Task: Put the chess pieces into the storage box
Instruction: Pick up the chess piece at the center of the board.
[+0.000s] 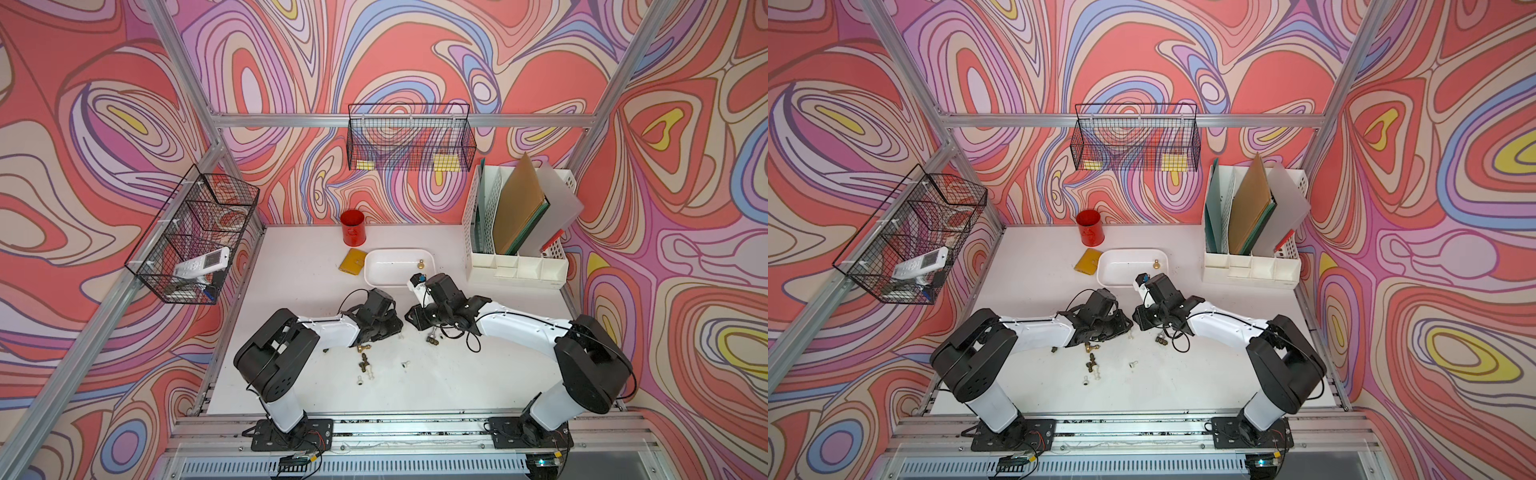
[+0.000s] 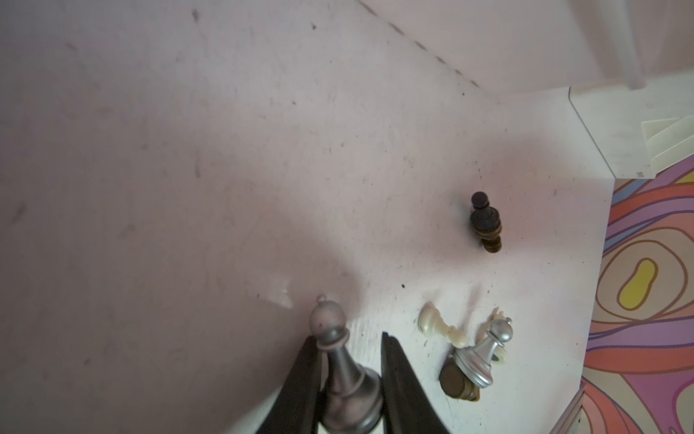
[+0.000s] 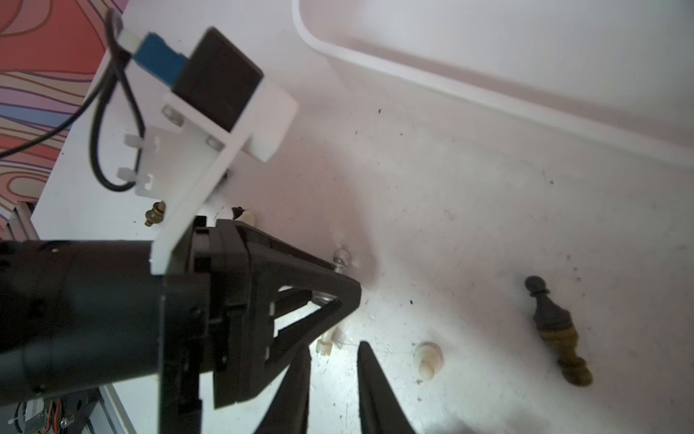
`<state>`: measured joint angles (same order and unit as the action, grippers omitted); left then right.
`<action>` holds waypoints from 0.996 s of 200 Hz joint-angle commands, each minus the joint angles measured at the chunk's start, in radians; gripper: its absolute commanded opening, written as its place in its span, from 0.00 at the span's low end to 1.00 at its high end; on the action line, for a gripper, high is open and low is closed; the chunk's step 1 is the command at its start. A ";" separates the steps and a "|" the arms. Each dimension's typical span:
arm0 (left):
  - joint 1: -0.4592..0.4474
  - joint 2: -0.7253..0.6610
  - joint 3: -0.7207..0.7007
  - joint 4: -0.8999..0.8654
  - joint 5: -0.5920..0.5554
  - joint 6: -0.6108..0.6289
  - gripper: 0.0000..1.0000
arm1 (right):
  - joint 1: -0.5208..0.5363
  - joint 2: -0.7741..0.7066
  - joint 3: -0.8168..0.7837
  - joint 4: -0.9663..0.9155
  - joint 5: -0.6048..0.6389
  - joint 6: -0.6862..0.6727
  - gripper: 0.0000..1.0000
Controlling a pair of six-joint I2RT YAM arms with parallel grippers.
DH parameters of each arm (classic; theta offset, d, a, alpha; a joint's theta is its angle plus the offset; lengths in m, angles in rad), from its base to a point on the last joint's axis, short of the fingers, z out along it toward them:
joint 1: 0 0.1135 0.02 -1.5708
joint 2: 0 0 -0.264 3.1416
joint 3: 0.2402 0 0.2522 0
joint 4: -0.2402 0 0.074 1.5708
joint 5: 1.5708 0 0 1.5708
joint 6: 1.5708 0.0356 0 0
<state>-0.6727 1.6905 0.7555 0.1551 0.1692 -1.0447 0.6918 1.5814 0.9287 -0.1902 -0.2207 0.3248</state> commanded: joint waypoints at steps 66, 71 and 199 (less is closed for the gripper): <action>0.008 -0.060 -0.060 0.019 -0.114 -0.123 0.00 | 0.067 0.040 -0.069 0.179 -0.016 0.058 0.26; 0.008 -0.058 -0.061 0.023 -0.111 -0.128 0.00 | 0.071 0.050 -0.072 0.192 -0.021 0.060 0.27; 0.008 -0.030 -0.108 0.093 -0.111 -0.242 0.00 | 0.086 0.184 -0.143 0.367 -0.060 0.121 0.30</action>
<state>-0.6685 1.6440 0.6758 0.2245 0.0711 -1.2545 0.7731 1.7428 0.8009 0.1284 -0.2684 0.4316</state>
